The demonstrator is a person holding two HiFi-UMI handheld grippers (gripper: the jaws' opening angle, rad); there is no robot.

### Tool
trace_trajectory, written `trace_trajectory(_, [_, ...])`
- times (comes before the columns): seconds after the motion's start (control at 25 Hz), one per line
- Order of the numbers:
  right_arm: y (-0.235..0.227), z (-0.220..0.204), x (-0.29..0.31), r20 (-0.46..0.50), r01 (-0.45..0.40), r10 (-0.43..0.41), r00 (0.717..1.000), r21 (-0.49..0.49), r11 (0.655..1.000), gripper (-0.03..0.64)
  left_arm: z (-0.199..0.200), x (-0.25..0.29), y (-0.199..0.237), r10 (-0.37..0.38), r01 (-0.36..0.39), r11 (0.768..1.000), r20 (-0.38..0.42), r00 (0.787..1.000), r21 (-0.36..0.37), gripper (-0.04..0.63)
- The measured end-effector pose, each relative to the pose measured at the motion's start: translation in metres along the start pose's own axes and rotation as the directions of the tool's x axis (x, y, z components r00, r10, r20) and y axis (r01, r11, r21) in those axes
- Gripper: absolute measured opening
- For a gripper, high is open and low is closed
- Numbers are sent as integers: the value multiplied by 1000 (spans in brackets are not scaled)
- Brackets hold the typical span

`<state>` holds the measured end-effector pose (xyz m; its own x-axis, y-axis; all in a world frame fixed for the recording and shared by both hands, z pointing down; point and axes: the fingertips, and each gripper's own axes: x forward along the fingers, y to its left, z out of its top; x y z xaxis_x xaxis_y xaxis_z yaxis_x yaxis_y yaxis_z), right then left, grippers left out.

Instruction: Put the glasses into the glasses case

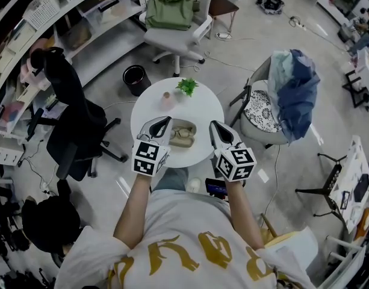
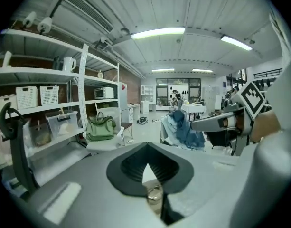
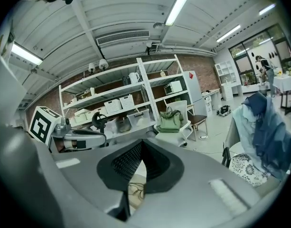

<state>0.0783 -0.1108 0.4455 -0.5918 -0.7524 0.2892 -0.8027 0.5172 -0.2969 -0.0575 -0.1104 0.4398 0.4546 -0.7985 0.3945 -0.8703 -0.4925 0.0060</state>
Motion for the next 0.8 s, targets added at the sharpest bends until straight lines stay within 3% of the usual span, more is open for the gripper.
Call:
trace_trajectory(0.16, [1, -1, 0, -5, -2, 2, 1000, -2, 1000, 26, 2, 0, -2, -11, 12, 999, 13, 1000, -34, 0])
trace_trajectory(0.8, [5, 1, 1, -4, -5, 4, 1000, -19, 1000, 26, 3, -4, 0, -10, 11, 1000, 17, 1000, -29, 0])
